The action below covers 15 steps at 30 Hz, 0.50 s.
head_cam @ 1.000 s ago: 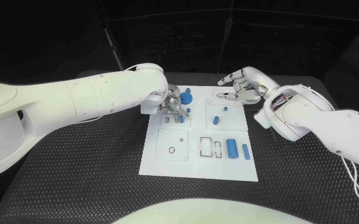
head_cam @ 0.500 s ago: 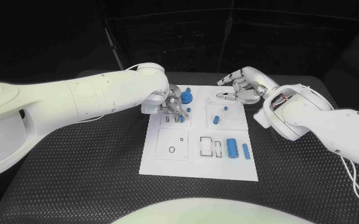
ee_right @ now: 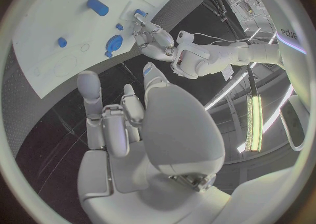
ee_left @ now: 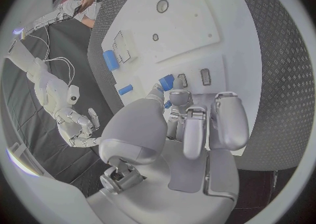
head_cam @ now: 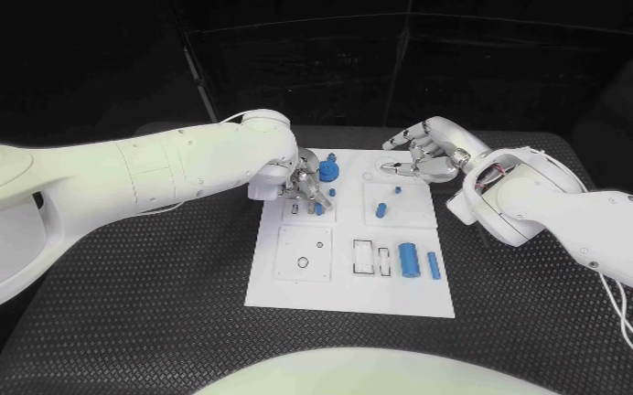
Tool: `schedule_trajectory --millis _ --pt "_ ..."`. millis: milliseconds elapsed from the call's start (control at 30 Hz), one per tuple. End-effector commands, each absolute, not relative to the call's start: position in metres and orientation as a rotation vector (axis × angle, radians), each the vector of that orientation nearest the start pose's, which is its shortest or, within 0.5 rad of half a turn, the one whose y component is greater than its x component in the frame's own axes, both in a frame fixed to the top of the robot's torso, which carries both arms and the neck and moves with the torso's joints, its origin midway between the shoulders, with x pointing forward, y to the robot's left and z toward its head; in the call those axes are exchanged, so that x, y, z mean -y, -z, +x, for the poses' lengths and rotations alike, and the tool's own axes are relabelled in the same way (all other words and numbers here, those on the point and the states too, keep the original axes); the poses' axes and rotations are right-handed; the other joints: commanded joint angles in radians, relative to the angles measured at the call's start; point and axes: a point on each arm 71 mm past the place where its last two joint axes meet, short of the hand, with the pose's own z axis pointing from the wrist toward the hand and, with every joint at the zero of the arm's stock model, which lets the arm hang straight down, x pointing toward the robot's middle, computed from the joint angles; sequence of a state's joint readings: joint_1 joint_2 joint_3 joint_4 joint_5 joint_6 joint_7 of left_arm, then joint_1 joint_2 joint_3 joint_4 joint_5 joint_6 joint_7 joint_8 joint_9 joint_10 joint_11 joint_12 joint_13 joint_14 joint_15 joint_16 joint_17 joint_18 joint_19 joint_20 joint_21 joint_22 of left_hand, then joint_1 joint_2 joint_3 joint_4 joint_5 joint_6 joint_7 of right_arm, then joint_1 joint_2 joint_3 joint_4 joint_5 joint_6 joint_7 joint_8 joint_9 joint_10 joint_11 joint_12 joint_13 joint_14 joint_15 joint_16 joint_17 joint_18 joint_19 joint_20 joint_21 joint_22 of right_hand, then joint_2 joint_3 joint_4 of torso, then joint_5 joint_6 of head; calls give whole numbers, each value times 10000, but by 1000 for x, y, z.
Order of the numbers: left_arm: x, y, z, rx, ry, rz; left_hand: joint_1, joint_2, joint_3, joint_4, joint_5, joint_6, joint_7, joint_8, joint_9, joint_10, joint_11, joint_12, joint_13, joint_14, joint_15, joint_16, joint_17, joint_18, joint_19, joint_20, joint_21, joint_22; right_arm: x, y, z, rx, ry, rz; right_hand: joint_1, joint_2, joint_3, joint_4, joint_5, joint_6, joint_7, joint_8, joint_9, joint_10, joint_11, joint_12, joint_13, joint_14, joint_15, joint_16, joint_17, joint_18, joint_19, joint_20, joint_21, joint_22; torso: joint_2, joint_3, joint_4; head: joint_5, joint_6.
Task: Assemble the parts on the task board
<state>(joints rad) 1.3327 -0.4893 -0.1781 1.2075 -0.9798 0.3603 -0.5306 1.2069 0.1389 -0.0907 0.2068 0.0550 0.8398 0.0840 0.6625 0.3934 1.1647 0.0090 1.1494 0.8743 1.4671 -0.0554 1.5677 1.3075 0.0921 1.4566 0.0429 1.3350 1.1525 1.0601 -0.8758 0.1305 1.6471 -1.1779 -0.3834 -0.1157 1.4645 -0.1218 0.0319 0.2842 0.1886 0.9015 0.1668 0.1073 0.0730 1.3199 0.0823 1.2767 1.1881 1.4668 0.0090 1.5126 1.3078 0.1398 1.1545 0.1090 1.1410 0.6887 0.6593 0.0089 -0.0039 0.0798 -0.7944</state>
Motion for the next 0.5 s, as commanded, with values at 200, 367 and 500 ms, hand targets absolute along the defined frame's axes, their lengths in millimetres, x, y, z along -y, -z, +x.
schedule_trajectory --millis 200,367,500 --pt "-126 228 519 -25330 3388 453 590 253 514 -488 -18 -99 -82 69 65 -60 -71 -56 -29 1037 -89 31 2633 -165 2 3 46 28 187 175 464 -16592 -9027 2211 -51 60 -70 2 41 12 3 55 -12 -67 -28 -42 -8 662 -53 -22 1061 159 -73 13 -59 -9 7 1 -1 14 -42" --pt "-127 228 519 -25264 3557 215 1129 402 1119 -1013 -15 -155 -139 53 108 -91 -129 -139 -66 1037 -140 31 2633 -164 -6 -42 49 49 187 175 464 -16597 -9048 2234 -51 60 -70 2 41 12 3 55 -12 -67 -28 -42 -8 662 -53 -22 1061 159 -73 13 -59 -9 2 -8 5 15 -74" --pt "-128 228 518 -25220 3682 52 1404 397 1580 -1374 -15 -194 -162 44 142 -113 -153 -216 -108 1037 -161 31 2633 -165 -13 -66 47 60 187 175 464 -16598 -9057 2243 -53 68 -72 3 50 10 2 56 -13 -70 -29 -48 -14 656 -54 -33 1037 162 -82 12 -73 -30 0 -8 -1 21 -84"
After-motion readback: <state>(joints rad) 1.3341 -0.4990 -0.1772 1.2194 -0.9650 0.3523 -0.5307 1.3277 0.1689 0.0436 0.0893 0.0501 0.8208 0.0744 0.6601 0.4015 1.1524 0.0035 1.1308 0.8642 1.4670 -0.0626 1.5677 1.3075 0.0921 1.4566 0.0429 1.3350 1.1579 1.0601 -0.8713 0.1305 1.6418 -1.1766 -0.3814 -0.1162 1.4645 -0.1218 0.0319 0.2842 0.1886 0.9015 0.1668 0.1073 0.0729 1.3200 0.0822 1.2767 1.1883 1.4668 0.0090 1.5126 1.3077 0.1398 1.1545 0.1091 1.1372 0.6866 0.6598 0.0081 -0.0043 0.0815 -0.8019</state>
